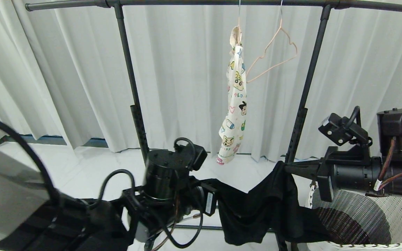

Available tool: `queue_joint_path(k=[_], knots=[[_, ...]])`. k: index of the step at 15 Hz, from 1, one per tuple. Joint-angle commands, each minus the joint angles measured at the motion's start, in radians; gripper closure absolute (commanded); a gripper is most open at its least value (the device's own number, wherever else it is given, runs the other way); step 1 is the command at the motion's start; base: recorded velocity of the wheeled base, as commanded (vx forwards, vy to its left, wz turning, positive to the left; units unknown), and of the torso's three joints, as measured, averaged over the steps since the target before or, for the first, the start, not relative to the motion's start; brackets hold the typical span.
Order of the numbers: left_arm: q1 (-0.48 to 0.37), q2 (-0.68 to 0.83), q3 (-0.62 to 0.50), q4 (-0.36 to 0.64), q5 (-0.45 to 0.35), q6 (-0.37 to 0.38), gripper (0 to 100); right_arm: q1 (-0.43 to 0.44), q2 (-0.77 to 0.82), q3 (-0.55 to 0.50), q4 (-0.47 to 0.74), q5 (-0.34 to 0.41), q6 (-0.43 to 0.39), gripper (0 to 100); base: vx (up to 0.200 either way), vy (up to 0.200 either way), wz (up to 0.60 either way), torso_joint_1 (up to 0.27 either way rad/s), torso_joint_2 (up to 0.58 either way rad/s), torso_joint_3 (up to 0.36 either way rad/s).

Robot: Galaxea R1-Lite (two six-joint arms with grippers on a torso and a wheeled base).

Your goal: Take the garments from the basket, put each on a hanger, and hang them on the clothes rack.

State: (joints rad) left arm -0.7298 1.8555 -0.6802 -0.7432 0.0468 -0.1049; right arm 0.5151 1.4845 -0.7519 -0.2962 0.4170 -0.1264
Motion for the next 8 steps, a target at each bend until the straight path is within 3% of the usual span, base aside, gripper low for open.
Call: queue_joint_path(k=[1,3,5,8], knots=[[0.043,-0.207,0.105,0.005,0.001,0.03,100,0.057,0.005,-0.006,-0.006,-0.006,0.008,100,0.0,0.0,0.0,0.0,0.0,0.0],[0.061,-0.311,0.113,0.088,0.001,0.031,100,0.108,0.011,-0.006,-0.066,-0.034,0.04,100,0.0,0.0,0.0,0.0,0.0,0.0],[0.061,-0.447,0.079,0.274,-0.001,0.033,100,0.18,0.033,-0.006,-0.133,-0.132,0.099,100,0.0,0.0,0.0,0.0,0.0,0.0],[0.061,-0.593,-0.027,0.528,-0.001,0.037,100,0.244,0.05,-0.006,-0.222,-0.207,0.162,100,0.0,0.0,0.0,0.0,0.0,0.0]])
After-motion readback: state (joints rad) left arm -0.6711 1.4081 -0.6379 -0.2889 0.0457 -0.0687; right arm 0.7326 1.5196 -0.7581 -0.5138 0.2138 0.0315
